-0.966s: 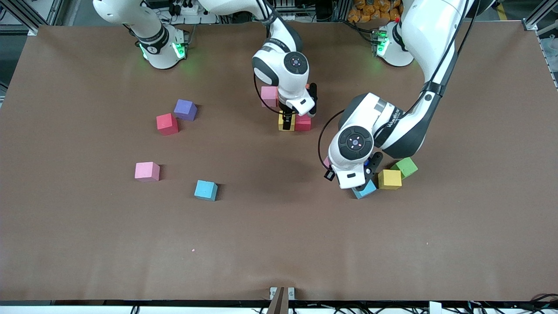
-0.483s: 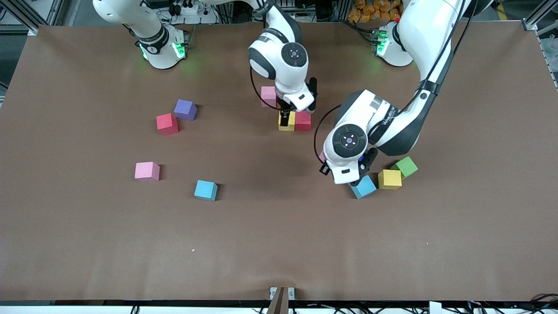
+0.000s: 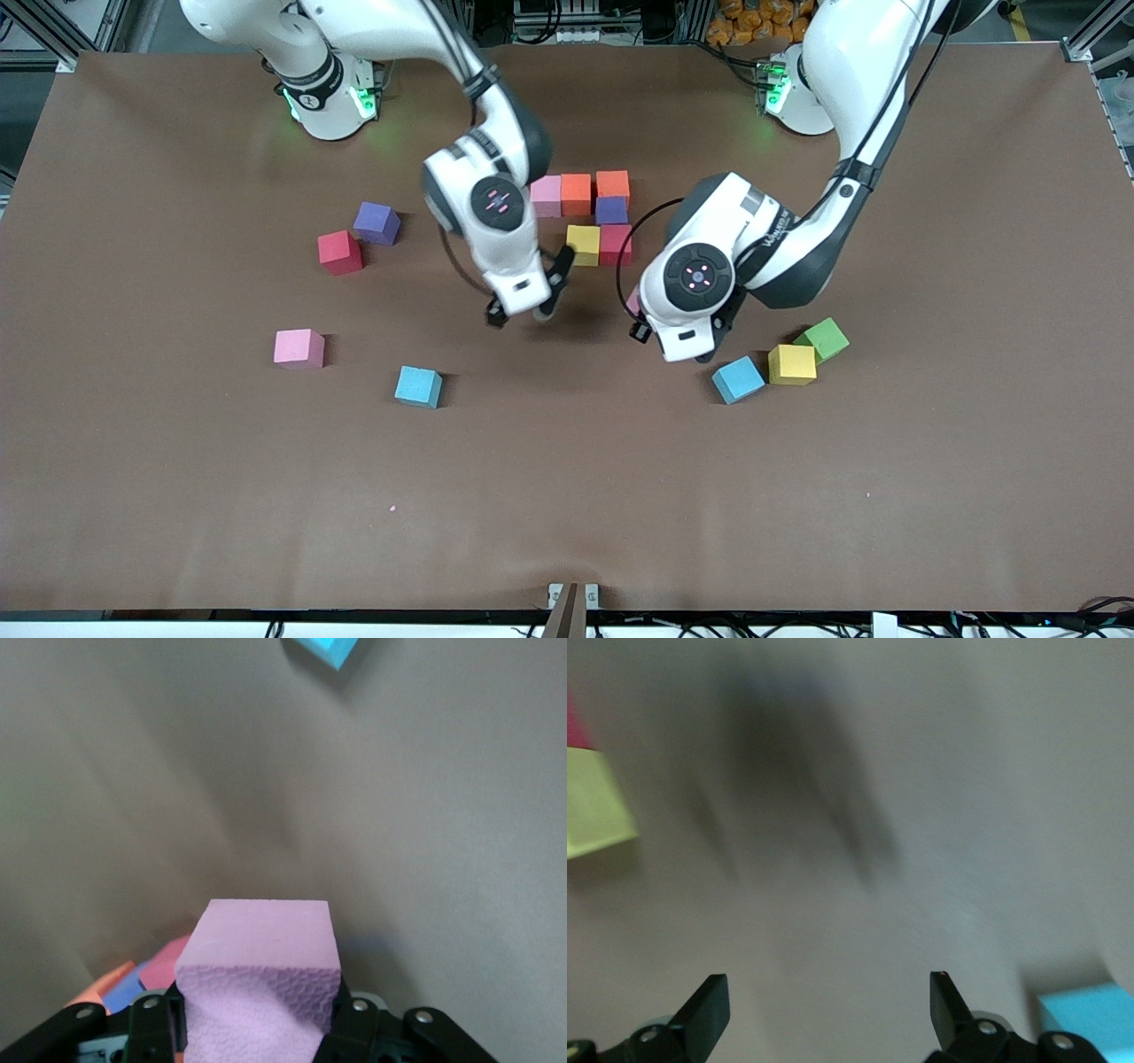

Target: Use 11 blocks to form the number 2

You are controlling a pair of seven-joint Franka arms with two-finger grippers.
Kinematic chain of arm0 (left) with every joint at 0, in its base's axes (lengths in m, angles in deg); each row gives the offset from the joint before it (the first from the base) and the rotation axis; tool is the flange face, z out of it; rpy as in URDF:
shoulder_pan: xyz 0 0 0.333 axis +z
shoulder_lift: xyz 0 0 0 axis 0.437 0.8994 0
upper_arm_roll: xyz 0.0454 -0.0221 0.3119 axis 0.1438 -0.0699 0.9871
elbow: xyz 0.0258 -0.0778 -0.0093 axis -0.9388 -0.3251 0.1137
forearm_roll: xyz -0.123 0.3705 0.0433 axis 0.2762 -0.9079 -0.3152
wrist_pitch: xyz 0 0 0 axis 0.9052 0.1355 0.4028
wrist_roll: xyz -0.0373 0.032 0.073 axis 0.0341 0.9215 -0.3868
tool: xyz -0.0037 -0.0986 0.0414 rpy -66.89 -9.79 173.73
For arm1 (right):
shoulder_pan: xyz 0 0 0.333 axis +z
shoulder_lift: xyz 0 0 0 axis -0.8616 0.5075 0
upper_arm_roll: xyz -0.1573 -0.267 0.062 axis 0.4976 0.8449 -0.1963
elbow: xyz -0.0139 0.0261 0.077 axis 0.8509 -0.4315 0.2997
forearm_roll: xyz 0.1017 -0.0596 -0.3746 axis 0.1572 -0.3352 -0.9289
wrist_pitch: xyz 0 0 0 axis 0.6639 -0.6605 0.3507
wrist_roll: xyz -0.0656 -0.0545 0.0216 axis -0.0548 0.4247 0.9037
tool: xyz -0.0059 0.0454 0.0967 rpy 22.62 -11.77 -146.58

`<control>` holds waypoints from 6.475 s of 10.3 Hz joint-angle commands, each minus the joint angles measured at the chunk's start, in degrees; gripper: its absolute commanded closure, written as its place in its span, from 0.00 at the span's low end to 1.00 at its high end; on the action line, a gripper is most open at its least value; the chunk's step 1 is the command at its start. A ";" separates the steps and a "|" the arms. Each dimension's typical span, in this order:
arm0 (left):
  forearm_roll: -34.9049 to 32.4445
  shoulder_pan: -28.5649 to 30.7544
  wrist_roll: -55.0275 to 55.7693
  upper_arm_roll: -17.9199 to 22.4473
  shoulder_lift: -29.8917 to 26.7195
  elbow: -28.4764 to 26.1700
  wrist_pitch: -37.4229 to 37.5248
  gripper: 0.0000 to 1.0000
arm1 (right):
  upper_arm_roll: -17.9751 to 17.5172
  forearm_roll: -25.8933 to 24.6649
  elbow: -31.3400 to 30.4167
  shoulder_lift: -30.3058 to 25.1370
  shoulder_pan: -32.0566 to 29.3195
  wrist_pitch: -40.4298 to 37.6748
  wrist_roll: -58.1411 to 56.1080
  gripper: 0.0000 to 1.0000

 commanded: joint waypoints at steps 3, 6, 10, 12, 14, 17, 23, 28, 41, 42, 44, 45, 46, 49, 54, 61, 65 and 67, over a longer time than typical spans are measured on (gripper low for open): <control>1.04 -8.79 19.50 0.11 0.18 -0.75 -7.36 0.47 | -0.84 -0.68 0.27 1.97 -9.40 8.35 -8.94 0.00; 0.61 -15.38 35.31 0.20 1.77 -1.10 -14.49 0.47 | -0.93 -0.15 2.72 7.32 -15.81 14.78 -21.25 0.00; 0.60 -19.87 49.92 0.38 2.74 -4.16 -16.25 0.49 | -1.19 -0.15 2.91 9.45 -16.89 16.38 -28.40 0.00; 0.25 -20.15 52.33 0.38 2.39 -8.38 -20.11 0.50 | -1.45 -0.06 3.00 9.98 -16.71 16.12 -30.16 0.00; -0.71 -21.46 52.33 0.55 2.65 -9.44 -22.05 0.50 | -2.07 0.12 3.08 9.02 -17.15 13.50 -30.95 0.00; -7.98 -21.64 52.33 0.38 1.95 -15.85 -27.67 0.50 | -2.33 0.20 3.44 7.96 -18.20 11.37 -32.88 0.00; -10.73 -21.64 52.24 0.38 1.95 -18.93 -34.26 0.50 | -2.51 0.20 3.70 7.69 -18.38 11.37 -33.33 0.00; -10.82 -21.12 51.72 0.46 1.43 -20.87 -34.89 0.50 | -2.51 1.43 4.05 6.29 -18.38 8.03 -33.50 0.00; -11.70 -20.33 50.58 0.46 1.16 -22.55 -35.42 0.49 | -3.12 3.98 2.91 10.33 -19.53 13.13 -34.56 0.37; -11.70 -20.33 50.49 0.46 1.16 -22.55 -35.33 0.49 | -3.12 3.98 2.91 10.33 -19.61 13.04 -34.56 0.60; -11.70 -20.33 49.88 0.46 0.99 -22.81 -35.42 0.49 | -3.12 3.98 3.00 10.24 -19.44 12.87 -34.30 0.69; -11.70 -20.15 49.78 0.46 0.90 -22.81 -35.33 0.49 | -3.12 3.98 3.17 10.07 -19.26 12.52 -33.51 0.69; -11.70 -20.06 49.78 0.55 0.81 -22.90 -35.33 0.49 | -3.12 4.07 3.26 9.72 -18.83 12.34 -32.64 0.69; -11.70 -19.89 49.70 0.46 0.81 -22.98 -35.33 0.49 | -3.21 3.98 3.61 9.01 -17.77 12.16 -25.01 0.68; -11.70 -19.89 49.52 0.46 0.98 -22.81 -35.16 0.00 | -3.21 3.98 3.35 7.00 -13.56 10.41 -8.67 0.68; -11.61 -16.48 48.30 0.20 -5.16 -22.46 -30.86 0.00 | -3.12 3.98 3.00 4.27 -12.67 6.28 11.98 0.68; -10.65 -9.89 36.20 0.03 -8.50 -20.01 -24.46 0.00 | -3.12 3.98 2.82 3.74 -8.64 6.36 25.44 0.68; -7.77 -4.27 25.41 -0.24 -8.86 -16.06 -19.27 0.00 | -3.12 3.98 0.64 2.43 -5.48 7.15 33.51 0.69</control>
